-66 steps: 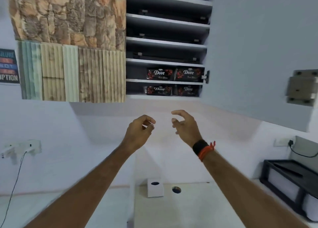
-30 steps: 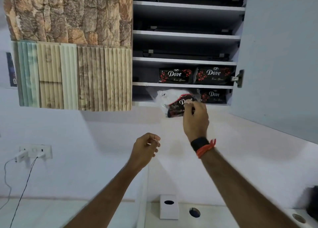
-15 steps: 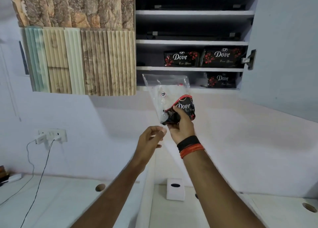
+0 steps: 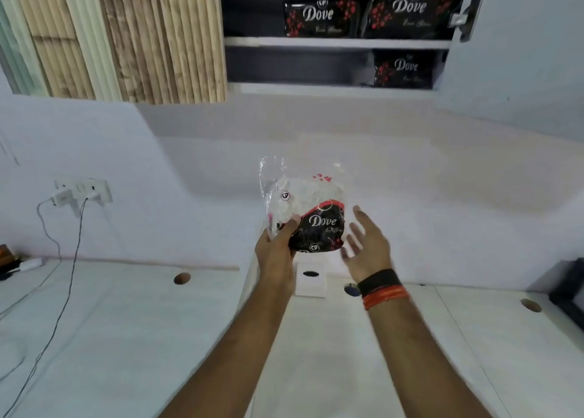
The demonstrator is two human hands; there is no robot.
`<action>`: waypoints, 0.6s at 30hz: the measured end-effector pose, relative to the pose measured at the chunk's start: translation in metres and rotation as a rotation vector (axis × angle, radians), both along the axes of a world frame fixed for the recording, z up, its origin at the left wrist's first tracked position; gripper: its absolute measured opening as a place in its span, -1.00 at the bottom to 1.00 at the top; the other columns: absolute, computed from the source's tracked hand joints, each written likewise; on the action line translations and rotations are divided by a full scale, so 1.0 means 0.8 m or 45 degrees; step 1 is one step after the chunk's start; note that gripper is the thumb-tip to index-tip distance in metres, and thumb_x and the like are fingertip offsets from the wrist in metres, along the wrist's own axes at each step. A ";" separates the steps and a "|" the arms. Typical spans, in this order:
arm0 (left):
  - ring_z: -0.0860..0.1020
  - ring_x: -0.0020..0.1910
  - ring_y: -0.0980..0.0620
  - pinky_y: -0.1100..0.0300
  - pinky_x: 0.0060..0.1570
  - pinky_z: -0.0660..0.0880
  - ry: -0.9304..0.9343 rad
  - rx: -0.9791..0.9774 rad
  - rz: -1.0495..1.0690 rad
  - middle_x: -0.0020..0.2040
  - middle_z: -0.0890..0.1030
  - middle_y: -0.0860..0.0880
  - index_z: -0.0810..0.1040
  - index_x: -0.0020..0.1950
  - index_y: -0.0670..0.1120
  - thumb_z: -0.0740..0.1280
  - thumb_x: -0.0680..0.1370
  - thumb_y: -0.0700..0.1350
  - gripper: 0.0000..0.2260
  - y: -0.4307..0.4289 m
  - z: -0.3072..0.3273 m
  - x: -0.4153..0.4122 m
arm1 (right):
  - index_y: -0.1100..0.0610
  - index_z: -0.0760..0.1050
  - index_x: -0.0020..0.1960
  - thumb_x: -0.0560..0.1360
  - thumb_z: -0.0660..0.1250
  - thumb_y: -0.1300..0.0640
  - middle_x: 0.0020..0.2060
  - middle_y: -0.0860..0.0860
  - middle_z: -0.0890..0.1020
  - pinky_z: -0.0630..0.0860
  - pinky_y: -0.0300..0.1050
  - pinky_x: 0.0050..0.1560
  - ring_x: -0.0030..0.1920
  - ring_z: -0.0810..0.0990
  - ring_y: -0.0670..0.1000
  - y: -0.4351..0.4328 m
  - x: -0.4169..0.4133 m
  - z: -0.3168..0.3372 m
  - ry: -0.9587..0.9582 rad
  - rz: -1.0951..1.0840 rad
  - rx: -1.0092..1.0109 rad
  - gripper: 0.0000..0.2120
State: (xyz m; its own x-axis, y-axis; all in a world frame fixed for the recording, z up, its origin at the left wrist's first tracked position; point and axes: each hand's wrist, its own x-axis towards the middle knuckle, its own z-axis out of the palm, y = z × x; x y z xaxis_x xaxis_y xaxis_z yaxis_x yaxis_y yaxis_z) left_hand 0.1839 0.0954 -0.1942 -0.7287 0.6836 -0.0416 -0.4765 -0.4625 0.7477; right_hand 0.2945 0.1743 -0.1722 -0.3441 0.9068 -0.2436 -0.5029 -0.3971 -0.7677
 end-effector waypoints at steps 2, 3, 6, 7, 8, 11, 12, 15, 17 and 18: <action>0.72 -0.12 0.04 0.17 -0.14 0.65 -0.040 0.019 -0.033 -0.04 0.74 -0.07 0.62 0.09 -0.06 0.47 0.47 -0.29 -0.76 -0.001 -0.014 0.006 | 0.05 0.48 0.28 0.46 0.47 0.10 0.23 0.01 0.57 0.39 0.06 0.22 0.29 0.46 0.10 0.016 0.034 -0.009 -0.092 -0.162 0.163 -0.59; 0.72 -0.08 0.01 0.13 -0.12 0.65 -0.051 0.029 -0.057 0.00 0.73 -0.09 0.62 0.12 -0.08 0.47 0.47 -0.29 -0.74 -0.002 -0.021 0.008 | 0.05 0.50 0.18 0.49 0.43 0.13 0.20 0.01 0.60 0.42 0.01 0.18 0.24 0.50 0.10 0.023 0.051 -0.012 -0.098 -0.202 0.245 -0.71; 0.66 0.08 -0.13 -0.06 0.15 0.58 -0.032 0.053 -0.116 0.09 0.69 -0.16 0.61 0.24 -0.15 0.47 0.47 -0.27 -0.66 -0.004 -0.042 0.006 | 0.07 0.57 0.06 0.55 0.33 0.22 0.08 0.08 0.65 0.50 -0.08 0.05 0.06 0.57 0.10 0.039 0.097 -0.011 -0.115 -0.176 0.463 -0.88; 0.63 0.13 -0.17 -0.09 0.19 0.55 -0.017 0.035 -0.139 0.12 0.67 -0.17 0.58 0.29 -0.18 0.48 0.47 -0.25 -0.61 -0.005 -0.049 0.006 | 0.07 0.58 0.07 0.55 0.32 0.24 0.07 0.10 0.66 0.52 -0.07 0.06 0.04 0.57 0.09 0.045 0.108 -0.009 -0.181 -0.161 0.556 -0.86; 0.61 0.18 -0.21 -0.12 0.22 0.54 -0.001 0.011 -0.162 0.17 0.65 -0.19 0.56 0.32 -0.19 0.48 0.47 -0.22 -0.57 -0.005 -0.056 0.006 | 0.08 0.59 0.09 0.55 0.31 0.26 0.08 0.13 0.66 0.52 -0.04 0.09 0.03 0.58 0.07 0.048 0.115 -0.008 -0.264 -0.133 0.671 -0.83; 0.60 0.22 -0.25 -0.26 0.23 0.51 -0.016 -0.070 -0.172 0.24 0.64 -0.21 0.57 0.32 -0.15 0.49 0.46 -0.18 -0.58 -0.009 -0.071 0.011 | 0.16 0.62 0.12 0.58 0.25 0.33 0.07 0.15 0.70 0.56 -0.03 0.09 -0.02 0.64 0.08 0.052 0.117 -0.005 -0.489 0.061 0.972 -0.78; 0.62 0.19 -0.23 -0.26 0.20 0.53 -0.024 -0.092 -0.168 0.22 0.65 -0.20 0.58 0.30 -0.14 0.47 0.47 -0.19 -0.60 -0.010 -0.074 0.013 | 0.19 0.63 0.11 0.59 0.25 0.34 0.03 0.15 0.71 0.59 -0.07 0.04 -0.06 0.66 0.08 0.052 0.114 -0.005 -0.542 0.129 1.010 -0.78; 0.65 0.14 -0.22 -0.22 0.15 0.57 -0.030 -0.158 -0.147 0.16 0.69 -0.18 0.61 0.24 -0.13 0.49 0.44 -0.19 -0.63 -0.013 -0.079 0.023 | 0.23 0.65 0.08 0.57 0.26 0.39 -0.08 0.16 0.73 0.57 -0.16 -0.25 -0.25 0.65 0.09 0.047 0.104 -0.010 -0.632 0.317 1.030 -0.79; 0.66 0.11 -0.25 -0.20 0.12 0.59 0.001 -0.211 -0.105 0.12 0.70 -0.19 0.63 0.19 -0.15 0.51 0.42 -0.20 -0.65 -0.015 -0.082 0.028 | 0.21 0.66 0.04 0.51 0.30 0.41 -0.10 0.15 0.74 0.44 -0.17 -0.44 -0.38 0.60 0.08 0.045 0.099 -0.018 -0.707 0.453 1.007 -0.77; 0.66 0.10 -0.26 -0.20 0.09 0.60 0.024 -0.238 -0.089 0.10 0.70 -0.19 0.64 0.18 -0.15 0.52 0.41 -0.20 -0.66 -0.015 -0.083 0.030 | 0.19 0.67 0.03 0.47 0.33 0.39 -0.10 0.14 0.74 0.36 -0.18 -0.47 -0.42 0.58 0.08 0.045 0.097 -0.024 -0.741 0.511 0.979 -0.77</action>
State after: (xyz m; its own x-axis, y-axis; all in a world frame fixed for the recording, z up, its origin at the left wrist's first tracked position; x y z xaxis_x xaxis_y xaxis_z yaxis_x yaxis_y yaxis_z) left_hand 0.2080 0.0830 -0.2609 -0.6814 0.7144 -0.1594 -0.4879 -0.2809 0.8265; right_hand 0.3720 0.2104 -0.1918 -0.6692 0.7323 0.1260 0.0863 0.2450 -0.9657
